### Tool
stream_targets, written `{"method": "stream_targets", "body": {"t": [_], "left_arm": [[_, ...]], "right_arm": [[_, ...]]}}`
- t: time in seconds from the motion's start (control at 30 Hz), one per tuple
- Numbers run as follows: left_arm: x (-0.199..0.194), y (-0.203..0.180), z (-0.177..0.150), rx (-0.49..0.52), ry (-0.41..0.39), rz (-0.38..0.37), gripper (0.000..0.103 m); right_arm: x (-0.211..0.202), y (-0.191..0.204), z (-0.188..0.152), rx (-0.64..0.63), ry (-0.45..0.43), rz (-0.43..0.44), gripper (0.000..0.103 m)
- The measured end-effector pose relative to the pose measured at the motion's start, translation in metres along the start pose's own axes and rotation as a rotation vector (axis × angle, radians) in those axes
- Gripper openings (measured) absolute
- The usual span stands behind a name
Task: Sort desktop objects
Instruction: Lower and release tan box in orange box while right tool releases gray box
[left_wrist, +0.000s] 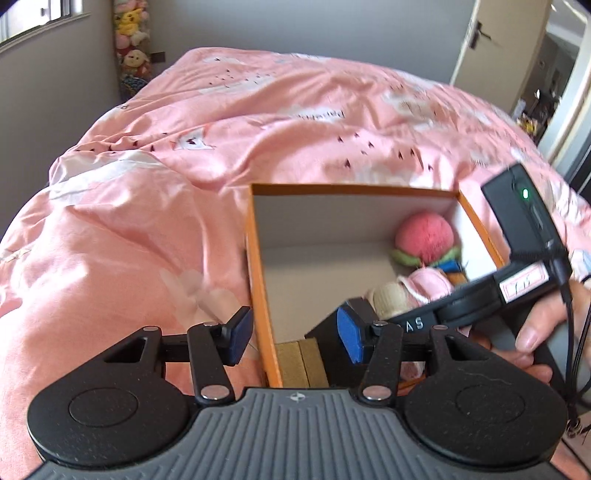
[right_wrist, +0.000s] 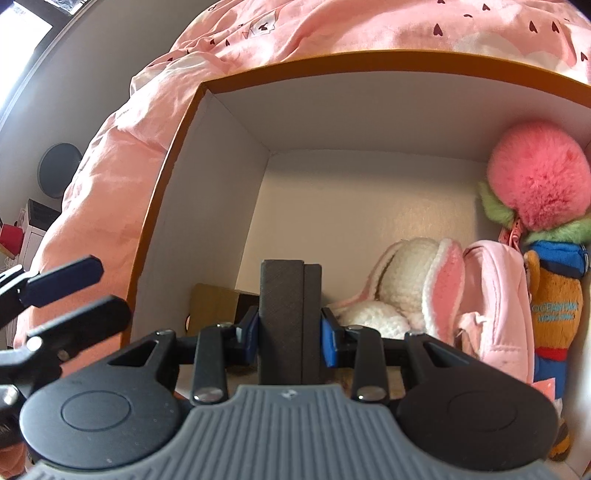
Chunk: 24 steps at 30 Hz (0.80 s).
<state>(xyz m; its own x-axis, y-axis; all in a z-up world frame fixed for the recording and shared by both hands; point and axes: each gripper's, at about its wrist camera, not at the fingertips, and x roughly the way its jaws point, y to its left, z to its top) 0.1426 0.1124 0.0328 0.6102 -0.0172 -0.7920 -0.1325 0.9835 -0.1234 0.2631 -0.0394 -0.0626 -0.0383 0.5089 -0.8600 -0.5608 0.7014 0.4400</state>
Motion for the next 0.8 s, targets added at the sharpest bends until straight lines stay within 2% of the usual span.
{"method": "stream_targets", "body": {"t": [0.07, 0.13, 0.27, 0.4, 0.67, 0.73, 0.8], "left_arm": [[-0.001, 0.011, 0.001, -0.047, 0.0, -0.012, 0.049], [0.001, 0.022, -0.001, -0.09, 0.0, -0.009, 0.046], [0.005, 0.037, -0.009, -0.154, 0.012, -0.024, 0.045], [0.008, 0.043, -0.016, -0.178, 0.021, -0.046, 0.045], [0.013, 0.049, -0.022, -0.211, 0.033, -0.092, 0.045], [0.015, 0.049, -0.024, -0.215, 0.037, -0.101, 0.044], [0.017, 0.049, -0.024, -0.217, 0.045, -0.11, 0.04]], "right_arm": [[0.003, 0.005, 0.0, 0.007, 0.009, -0.016, 0.036], [0.005, 0.01, 0.0, 0.013, 0.016, -0.038, 0.036], [0.011, 0.016, -0.001, 0.032, 0.044, -0.067, 0.037], [0.011, 0.016, -0.001, 0.06, 0.069, -0.023, 0.042], [0.001, 0.015, -0.004, 0.077, 0.077, 0.04, 0.046], [-0.002, 0.014, -0.007, 0.075, 0.067, 0.041, 0.045], [-0.004, 0.012, -0.01, 0.072, 0.061, 0.045, 0.035]]}}
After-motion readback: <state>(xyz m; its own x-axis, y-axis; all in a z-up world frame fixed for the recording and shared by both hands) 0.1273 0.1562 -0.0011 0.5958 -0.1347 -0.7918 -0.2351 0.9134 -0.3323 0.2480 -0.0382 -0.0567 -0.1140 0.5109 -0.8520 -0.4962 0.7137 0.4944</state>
